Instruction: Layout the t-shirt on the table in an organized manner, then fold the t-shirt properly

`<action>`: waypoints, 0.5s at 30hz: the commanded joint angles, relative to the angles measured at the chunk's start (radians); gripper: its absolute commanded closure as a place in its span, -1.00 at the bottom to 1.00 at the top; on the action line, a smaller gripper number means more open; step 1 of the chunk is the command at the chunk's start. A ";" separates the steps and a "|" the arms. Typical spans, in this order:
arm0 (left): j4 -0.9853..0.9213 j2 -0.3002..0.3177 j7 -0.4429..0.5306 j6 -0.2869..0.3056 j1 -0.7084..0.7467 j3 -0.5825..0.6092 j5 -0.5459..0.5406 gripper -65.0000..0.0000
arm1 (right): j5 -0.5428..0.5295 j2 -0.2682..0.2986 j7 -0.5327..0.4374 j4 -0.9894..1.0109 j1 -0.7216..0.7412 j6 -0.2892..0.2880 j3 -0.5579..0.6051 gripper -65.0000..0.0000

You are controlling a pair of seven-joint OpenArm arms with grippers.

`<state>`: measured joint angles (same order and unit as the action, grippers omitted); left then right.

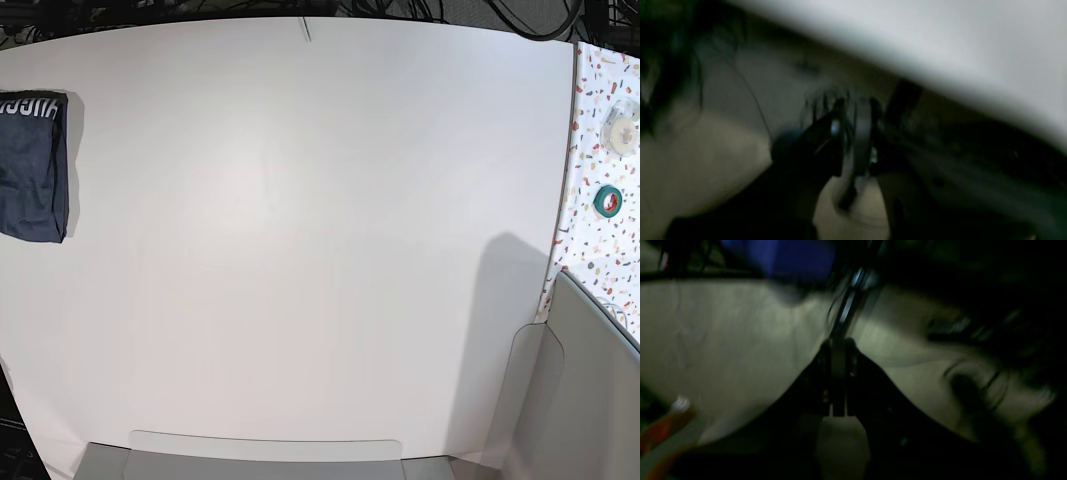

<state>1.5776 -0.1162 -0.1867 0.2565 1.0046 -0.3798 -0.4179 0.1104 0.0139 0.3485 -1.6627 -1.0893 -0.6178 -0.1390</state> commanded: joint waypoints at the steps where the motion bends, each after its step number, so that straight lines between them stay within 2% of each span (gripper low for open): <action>1: -0.058 0.002 0.017 0.005 -0.011 0.015 -0.006 0.90 | -0.010 -0.001 -0.021 0.048 0.010 0.000 -0.001 1.00; 4: -0.243 0.011 0.019 0.005 -0.112 0.025 -0.002 0.90 | -0.008 0.004 0.033 0.223 0.113 0.000 -0.003 1.00; 9: -0.621 0.094 0.020 0.005 -0.347 0.028 -0.002 0.90 | -0.011 0.001 0.067 0.586 0.351 0.000 -0.011 1.00; 12: -0.877 0.134 0.043 0.007 -0.501 0.061 -0.002 0.90 | -0.008 -0.001 0.008 0.879 0.535 0.000 -0.006 1.00; 15: -1.143 0.149 0.197 0.007 -0.642 0.180 -0.002 0.90 | -0.007 -0.001 -0.125 1.229 0.746 0.009 -0.003 1.00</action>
<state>0.4343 0.0441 0.0254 0.2569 0.3458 -0.2024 -0.4213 0.1089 0.0113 0.2192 -0.4217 -0.3309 -0.5980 -0.1421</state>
